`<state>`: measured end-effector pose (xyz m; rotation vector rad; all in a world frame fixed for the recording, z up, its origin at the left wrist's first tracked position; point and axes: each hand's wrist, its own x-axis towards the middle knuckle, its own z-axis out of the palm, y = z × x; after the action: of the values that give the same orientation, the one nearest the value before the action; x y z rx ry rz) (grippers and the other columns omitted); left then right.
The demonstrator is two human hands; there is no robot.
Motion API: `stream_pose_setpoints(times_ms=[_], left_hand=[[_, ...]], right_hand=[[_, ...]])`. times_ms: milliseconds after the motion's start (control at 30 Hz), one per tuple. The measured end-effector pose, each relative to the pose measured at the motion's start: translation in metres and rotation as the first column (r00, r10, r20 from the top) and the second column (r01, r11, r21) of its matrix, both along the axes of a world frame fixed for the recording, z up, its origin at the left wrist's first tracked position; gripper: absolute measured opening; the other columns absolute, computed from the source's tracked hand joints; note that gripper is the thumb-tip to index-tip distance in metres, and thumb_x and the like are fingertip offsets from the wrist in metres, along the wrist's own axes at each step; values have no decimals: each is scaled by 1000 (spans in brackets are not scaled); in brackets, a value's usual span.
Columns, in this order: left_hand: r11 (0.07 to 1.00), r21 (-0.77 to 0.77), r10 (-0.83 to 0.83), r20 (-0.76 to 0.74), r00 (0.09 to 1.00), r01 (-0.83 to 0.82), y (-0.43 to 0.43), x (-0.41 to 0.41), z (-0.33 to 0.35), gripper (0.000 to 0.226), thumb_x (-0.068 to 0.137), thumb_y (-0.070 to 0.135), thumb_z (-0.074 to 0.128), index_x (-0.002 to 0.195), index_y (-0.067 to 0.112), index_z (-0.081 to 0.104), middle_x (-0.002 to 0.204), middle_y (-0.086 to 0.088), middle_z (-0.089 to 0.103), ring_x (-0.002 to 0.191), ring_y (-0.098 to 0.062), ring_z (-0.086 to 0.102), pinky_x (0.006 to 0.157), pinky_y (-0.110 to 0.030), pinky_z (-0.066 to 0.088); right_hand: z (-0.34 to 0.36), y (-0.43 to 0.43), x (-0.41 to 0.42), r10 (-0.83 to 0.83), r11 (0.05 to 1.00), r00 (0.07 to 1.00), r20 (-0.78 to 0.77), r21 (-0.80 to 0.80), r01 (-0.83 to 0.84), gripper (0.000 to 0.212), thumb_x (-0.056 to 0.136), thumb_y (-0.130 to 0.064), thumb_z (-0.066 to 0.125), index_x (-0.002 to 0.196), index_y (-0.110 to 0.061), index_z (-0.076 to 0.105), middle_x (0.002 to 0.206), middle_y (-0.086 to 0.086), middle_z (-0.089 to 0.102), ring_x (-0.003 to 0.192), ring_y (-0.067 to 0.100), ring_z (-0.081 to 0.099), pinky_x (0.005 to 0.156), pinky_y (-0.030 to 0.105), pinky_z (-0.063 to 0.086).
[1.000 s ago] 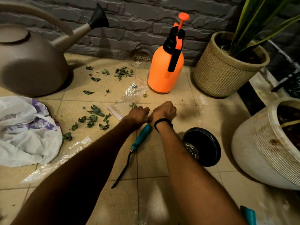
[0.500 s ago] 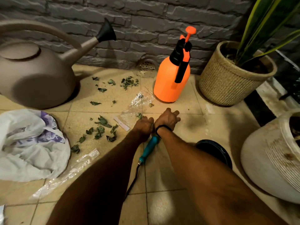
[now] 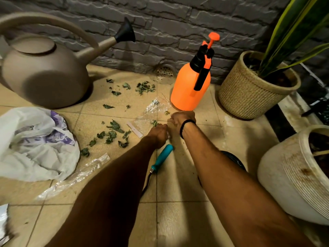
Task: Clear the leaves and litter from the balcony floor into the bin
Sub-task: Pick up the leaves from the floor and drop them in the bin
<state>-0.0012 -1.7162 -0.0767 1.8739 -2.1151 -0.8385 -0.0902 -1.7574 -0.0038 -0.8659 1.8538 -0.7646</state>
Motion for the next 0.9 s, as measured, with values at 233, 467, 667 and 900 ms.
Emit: stream_pose_setpoints(times_ms=[233,467,667,900], left_hand=[[967,132,250,-354,901,-217,5,13,24,23,101,20,56,110,1,65,107,-18,68,95,-30,65,84,-39,56],[587,786,739,-619,-267,-196,56,22,54,30,102,10,30,85,13,54,56,5,39,45,-6,29,41,-19,25],[559,828,663,-422,-618,35,93,19,64,42,98,26,31,101,2,65,96,-23,69,88,-33,69,73,-40,59],[548,835,637,-383,-669,43,116,41,55,34,89,21,32,73,9,60,68,-15,60,59,-25,58,64,-32,49]], right_hand=[[25,29,-15,-129,992,939,320,29,126,15,89,9,61,80,-3,59,71,7,58,61,13,57,49,17,51],[40,70,-3,-50,994,874,484,109,-4,12,91,10,56,84,2,60,91,13,60,77,18,61,74,23,59],[46,115,41,172,972,899,403,80,-222,11,86,11,61,84,2,67,88,12,67,84,20,66,69,25,61],[43,129,62,512,859,856,-75,14,-513,17,75,5,60,77,-8,70,76,11,63,78,25,69,72,51,61]])
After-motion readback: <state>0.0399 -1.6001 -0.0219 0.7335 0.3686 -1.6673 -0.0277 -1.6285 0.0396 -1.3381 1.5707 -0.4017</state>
